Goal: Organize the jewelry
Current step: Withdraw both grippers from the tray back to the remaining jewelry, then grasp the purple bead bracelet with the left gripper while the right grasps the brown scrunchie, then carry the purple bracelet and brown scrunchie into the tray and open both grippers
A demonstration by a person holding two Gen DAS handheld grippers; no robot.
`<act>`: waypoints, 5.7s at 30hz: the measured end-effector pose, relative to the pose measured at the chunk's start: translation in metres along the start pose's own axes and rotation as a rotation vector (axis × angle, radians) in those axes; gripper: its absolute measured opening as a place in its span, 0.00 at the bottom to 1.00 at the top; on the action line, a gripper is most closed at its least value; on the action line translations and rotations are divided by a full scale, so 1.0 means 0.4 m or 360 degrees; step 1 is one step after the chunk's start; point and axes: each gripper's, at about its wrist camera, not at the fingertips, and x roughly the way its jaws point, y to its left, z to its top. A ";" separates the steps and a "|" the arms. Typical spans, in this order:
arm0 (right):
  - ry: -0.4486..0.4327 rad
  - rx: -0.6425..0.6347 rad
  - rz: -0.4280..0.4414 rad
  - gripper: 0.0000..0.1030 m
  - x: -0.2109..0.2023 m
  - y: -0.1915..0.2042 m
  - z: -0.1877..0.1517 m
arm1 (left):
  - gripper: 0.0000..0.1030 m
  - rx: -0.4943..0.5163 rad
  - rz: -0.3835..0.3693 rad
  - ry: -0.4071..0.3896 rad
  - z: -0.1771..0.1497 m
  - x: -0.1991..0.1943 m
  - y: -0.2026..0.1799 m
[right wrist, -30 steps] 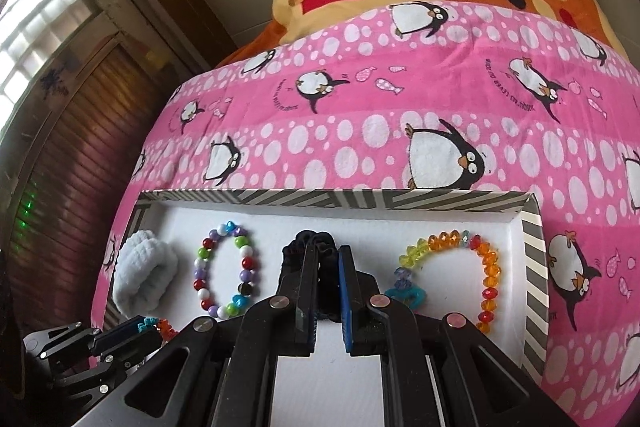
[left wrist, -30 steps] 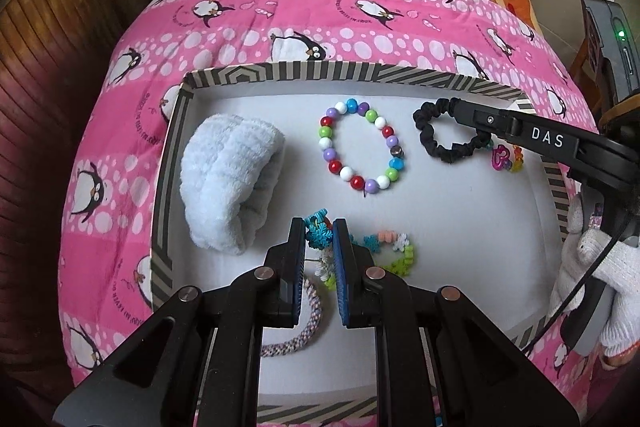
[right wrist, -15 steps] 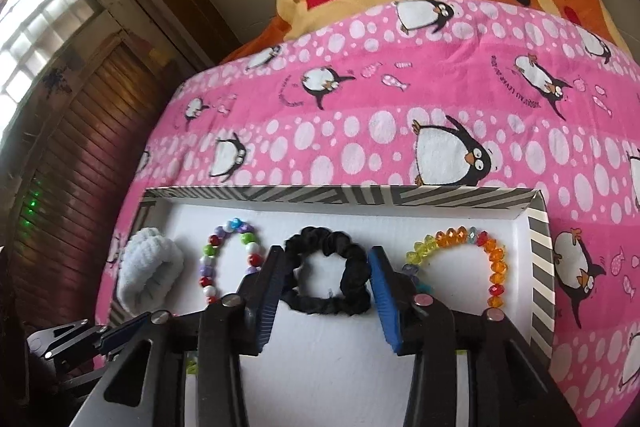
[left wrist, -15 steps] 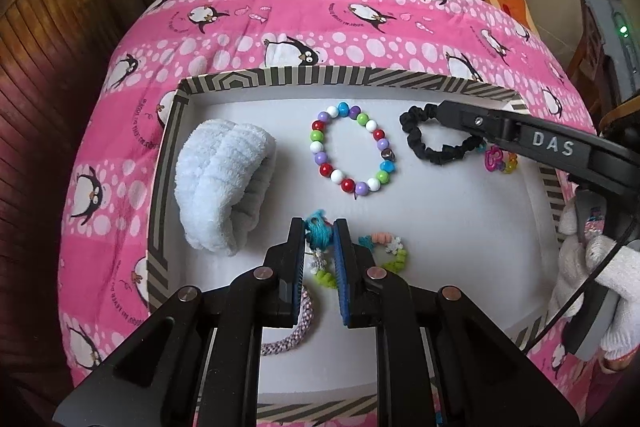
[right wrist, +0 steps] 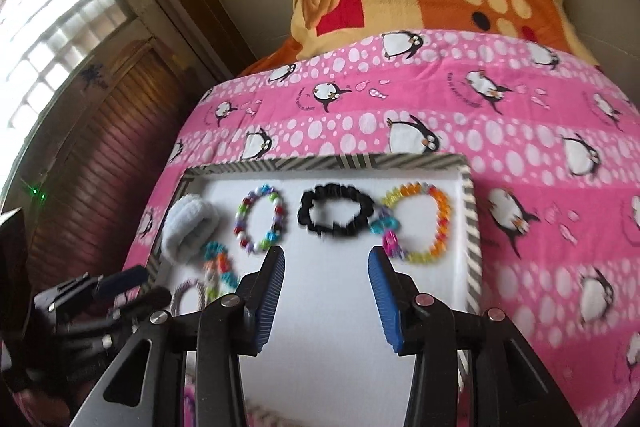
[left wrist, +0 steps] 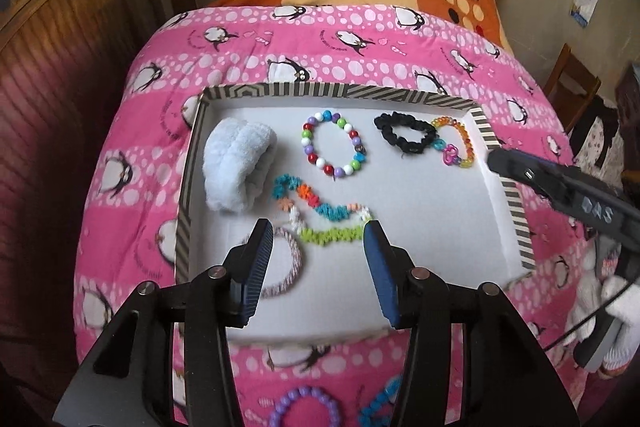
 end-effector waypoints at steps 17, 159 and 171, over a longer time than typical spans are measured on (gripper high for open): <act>0.0096 -0.0037 -0.0100 0.42 -0.171 -0.010 -0.328 | 0.45 -0.0053 0.0004 0.0054 -0.213 -0.136 -0.048; 0.0232 -0.0179 0.0268 0.21 -0.210 0.084 -0.536 | 0.08 -0.0334 0.0144 0.0027 -0.401 -0.169 0.101; 0.0106 -0.0229 0.0261 0.17 -0.270 0.079 -0.483 | 0.08 -0.0297 0.0212 -0.0079 -0.373 -0.242 0.089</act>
